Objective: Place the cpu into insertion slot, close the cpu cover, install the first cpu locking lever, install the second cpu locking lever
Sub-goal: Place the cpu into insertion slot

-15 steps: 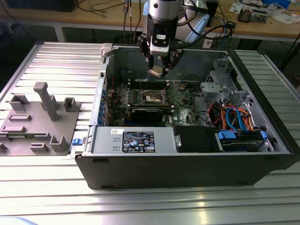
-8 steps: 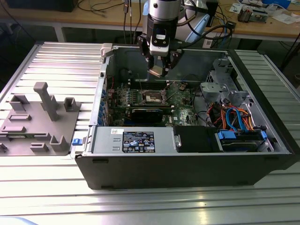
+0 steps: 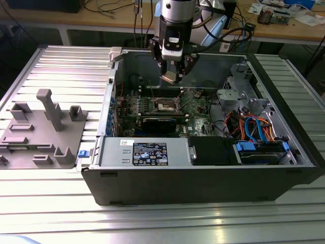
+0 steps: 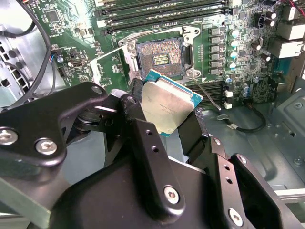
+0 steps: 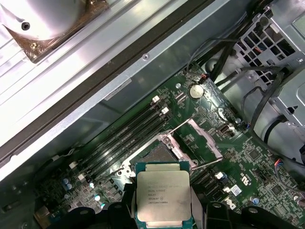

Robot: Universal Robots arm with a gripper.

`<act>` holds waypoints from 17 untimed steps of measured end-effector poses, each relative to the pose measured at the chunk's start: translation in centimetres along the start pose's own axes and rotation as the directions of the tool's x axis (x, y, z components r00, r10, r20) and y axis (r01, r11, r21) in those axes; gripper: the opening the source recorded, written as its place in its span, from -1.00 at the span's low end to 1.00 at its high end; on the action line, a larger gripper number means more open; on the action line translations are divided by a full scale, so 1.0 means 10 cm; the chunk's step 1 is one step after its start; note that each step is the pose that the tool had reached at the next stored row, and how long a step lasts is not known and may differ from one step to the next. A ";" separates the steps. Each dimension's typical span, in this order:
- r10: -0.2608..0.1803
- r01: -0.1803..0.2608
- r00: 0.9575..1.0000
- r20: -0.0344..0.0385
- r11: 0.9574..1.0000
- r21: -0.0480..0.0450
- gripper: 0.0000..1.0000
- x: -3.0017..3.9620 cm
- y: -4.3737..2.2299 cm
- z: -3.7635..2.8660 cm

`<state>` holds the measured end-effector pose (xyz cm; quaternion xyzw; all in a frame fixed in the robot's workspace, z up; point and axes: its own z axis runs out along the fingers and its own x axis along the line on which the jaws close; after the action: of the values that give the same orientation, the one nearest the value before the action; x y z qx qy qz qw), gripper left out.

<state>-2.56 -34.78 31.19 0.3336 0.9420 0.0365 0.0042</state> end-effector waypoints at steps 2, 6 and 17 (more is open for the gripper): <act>0.002 -0.002 1.000 0.000 1.000 0.000 0.08 0.000 0.000 0.000; 0.006 -0.006 1.000 0.000 1.000 0.000 0.08 0.000 0.000 0.000; 0.017 -0.017 1.000 0.001 1.000 0.000 0.08 0.000 0.000 0.001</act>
<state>-2.55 -34.78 31.18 0.3416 0.9391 0.0364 0.0045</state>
